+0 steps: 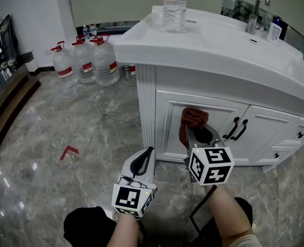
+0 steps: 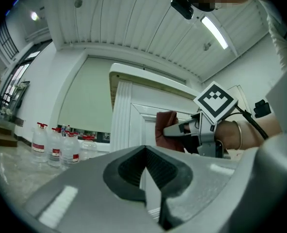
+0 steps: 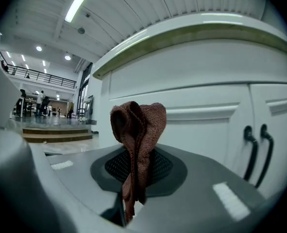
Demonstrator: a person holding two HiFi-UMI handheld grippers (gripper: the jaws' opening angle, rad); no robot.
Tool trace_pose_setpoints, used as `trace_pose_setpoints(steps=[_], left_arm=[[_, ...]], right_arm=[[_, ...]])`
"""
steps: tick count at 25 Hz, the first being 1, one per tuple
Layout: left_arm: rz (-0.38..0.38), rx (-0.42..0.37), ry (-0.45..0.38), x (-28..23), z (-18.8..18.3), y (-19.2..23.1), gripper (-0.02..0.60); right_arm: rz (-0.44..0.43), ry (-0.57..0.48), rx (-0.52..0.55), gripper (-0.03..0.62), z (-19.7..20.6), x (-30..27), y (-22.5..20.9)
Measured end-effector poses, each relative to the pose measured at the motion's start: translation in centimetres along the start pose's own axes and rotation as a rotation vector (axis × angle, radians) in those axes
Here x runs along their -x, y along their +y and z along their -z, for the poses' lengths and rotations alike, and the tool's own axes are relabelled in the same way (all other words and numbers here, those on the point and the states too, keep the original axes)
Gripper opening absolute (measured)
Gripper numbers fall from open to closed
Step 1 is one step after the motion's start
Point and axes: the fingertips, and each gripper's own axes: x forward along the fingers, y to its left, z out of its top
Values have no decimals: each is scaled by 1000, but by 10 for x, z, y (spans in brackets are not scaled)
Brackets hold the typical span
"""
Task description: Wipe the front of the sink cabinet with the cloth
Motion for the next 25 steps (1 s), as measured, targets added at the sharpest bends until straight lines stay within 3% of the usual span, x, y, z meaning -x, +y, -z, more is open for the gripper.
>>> trace_pose_setpoints(steps=[5,10,16,25], left_arm=[[-59,10,3,14,0,32,0],[-85,-2,20,23,3,43,0],[-54,41,-1,14,0,33,0],[45,17,-11,-14,1,-12,0]], right_arm=[[-111,22,0,81,10,-39,65],[-130,24,-12,83,11,-56,85],[-74,3,3,83,7,-42,61],[77,-5,-21,83,8,-2,-22]])
